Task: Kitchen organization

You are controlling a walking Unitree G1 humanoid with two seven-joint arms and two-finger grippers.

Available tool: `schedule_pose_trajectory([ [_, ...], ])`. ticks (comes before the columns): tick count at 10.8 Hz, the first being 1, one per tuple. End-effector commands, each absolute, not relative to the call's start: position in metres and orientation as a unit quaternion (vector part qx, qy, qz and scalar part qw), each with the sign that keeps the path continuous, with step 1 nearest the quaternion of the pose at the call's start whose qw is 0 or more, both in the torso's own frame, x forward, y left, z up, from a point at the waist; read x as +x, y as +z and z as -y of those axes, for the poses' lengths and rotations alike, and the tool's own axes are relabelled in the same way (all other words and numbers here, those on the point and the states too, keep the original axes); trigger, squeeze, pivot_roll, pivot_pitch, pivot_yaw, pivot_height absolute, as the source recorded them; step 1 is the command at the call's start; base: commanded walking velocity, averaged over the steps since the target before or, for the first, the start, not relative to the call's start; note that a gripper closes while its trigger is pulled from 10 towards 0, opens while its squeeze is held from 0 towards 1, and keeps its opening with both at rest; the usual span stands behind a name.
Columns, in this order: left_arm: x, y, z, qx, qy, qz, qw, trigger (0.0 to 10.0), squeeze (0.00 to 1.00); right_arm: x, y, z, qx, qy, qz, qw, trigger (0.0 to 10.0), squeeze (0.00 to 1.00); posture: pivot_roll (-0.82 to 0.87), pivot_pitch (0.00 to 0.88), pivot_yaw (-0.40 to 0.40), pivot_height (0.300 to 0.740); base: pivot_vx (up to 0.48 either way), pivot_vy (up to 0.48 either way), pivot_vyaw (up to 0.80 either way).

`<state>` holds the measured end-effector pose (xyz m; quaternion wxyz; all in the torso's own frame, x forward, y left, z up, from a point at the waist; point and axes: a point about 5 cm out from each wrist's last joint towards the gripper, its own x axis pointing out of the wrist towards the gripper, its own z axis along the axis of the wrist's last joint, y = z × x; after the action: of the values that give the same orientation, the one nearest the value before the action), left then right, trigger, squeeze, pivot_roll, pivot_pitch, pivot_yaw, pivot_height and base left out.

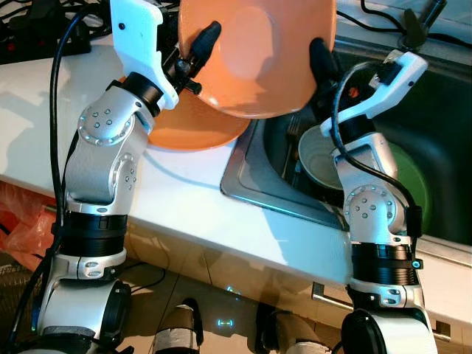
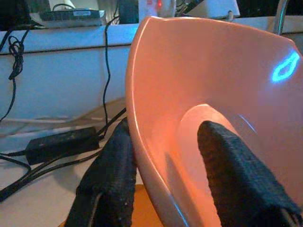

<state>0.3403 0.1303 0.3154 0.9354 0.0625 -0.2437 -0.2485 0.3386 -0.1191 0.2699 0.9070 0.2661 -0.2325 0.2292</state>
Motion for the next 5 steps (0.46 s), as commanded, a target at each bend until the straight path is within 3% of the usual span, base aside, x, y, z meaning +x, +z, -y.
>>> schedule_pose_trajectory([
  [1, 0.3345, 0.3224, -0.1168, 0.074, -0.277, 0.263, 0.921, 10.0, 1.0, 0.3373, 0.2666, 0.1155, 0.261, 0.234, 0.222, 0.91, 0.0, 0.0, 0.13, 0.255, -0.013, 0.74, 0.0, 0.0, 0.0],
  [2, 0.3343, 0.3222, -0.1164, 0.075, -0.277, 0.263, 0.921, 10.0, 0.0, 0.3372, 0.2667, 0.1157, 0.262, 0.233, 0.222, 0.91, 0.0, 0.0, 0.13, 0.255, -0.013, 0.74, 0.0, 0.0, 0.0],
  [5, 0.3335, 0.3234, -0.1181, 0.057, -0.276, 0.264, 0.922, 10.0, 0.0, 0.3396, 0.2671, 0.1219, 0.271, 0.211, 0.224, 0.912, 0.0, 0.0, 0.13, 0.255, -0.015, 0.74, 0.0, 0.0, 0.0],
])
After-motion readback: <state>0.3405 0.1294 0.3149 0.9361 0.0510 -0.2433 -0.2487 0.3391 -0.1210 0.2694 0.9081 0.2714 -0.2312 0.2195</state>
